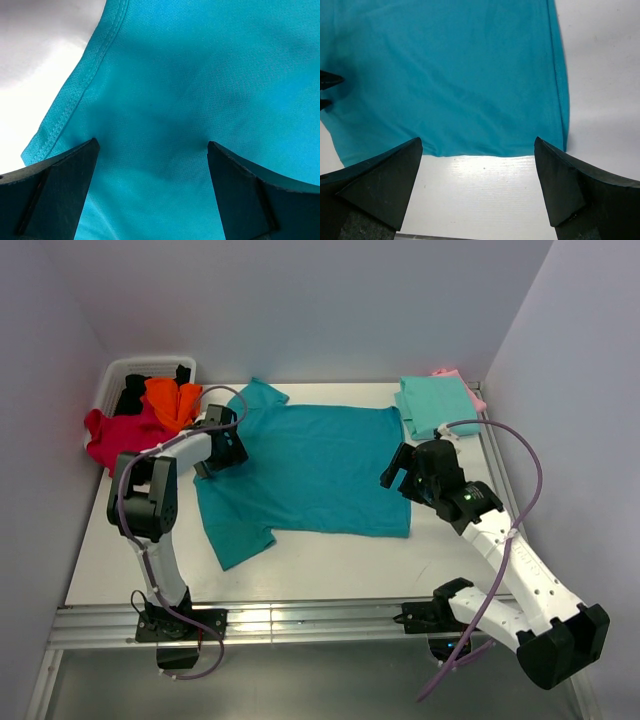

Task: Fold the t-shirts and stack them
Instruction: Flatten out the tshirt

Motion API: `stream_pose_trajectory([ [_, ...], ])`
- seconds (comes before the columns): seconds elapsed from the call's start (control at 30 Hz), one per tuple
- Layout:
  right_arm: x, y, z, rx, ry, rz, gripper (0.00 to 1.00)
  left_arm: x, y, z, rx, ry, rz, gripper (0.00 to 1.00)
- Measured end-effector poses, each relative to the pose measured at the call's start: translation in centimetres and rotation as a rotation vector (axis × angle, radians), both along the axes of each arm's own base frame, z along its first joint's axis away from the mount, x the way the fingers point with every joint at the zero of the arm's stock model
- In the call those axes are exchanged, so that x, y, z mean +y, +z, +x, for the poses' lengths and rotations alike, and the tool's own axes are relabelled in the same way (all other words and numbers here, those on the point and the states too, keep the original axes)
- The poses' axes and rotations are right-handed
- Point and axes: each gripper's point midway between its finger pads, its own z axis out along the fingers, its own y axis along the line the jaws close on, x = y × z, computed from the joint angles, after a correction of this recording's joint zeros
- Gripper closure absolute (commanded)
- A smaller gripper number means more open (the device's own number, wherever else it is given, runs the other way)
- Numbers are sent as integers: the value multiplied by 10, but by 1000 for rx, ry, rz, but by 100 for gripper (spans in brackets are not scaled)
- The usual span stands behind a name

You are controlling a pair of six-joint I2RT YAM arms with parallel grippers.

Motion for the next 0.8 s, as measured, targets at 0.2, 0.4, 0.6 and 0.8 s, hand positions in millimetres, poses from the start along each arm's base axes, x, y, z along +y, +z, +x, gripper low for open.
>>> stream_pose_trajectory([
  [0.2,-1,-3,1,11,-6,-9,0,7,-1,-14,28,7,28,1],
  [0.4,-3,0,1,-2,-16,-8,0,8,12,-29,92,2,29,1],
  [0.6,-15,21,-2,-67,-40,-39,0,4,115,-17,-106,-21,-11,0],
  [0.8,-15,60,0,-155,-33,-13,0,15,217,-84,-384,-16,-83,1],
])
